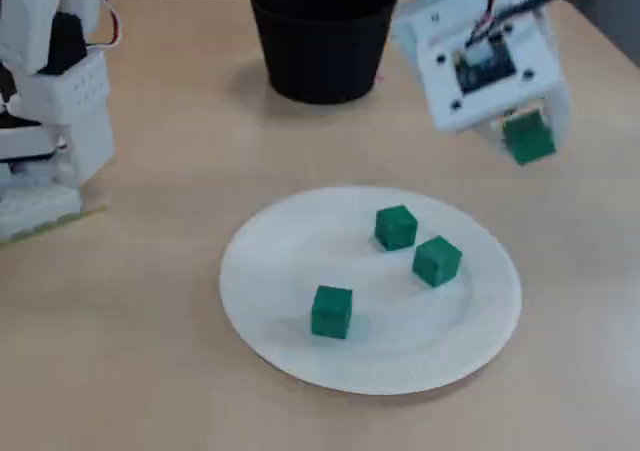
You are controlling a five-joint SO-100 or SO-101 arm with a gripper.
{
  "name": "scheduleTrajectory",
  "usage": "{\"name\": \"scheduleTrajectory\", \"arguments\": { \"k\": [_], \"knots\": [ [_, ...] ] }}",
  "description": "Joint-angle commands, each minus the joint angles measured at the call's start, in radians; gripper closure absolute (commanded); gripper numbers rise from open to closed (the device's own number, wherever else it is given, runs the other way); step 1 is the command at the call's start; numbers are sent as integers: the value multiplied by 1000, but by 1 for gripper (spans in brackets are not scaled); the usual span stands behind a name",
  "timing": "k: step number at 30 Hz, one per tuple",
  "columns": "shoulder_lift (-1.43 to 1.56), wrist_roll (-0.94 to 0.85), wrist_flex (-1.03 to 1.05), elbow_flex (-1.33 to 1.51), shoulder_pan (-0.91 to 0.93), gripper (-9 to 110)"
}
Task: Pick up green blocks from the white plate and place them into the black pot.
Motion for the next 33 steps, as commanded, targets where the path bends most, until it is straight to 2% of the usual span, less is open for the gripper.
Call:
{"name": "scheduleTrajectory", "arguments": {
  "k": [1,6,8,10,13,19,28,29,31,33],
  "knots": [
    [186,-32,83,-38,-97,104],
    [296,17,259,-28,-376,104],
    [364,61,272,34,-500,104],
    [499,132,152,221,-630,104],
    [715,239,-137,583,-805,104],
    [802,276,-442,960,-1005,104],
    [713,264,-617,1045,-1035,104],
    [713,270,-615,1045,-1029,99],
    [719,229,-591,1045,-1026,74],
    [733,225,-563,1045,-1019,65]
  ]
}}
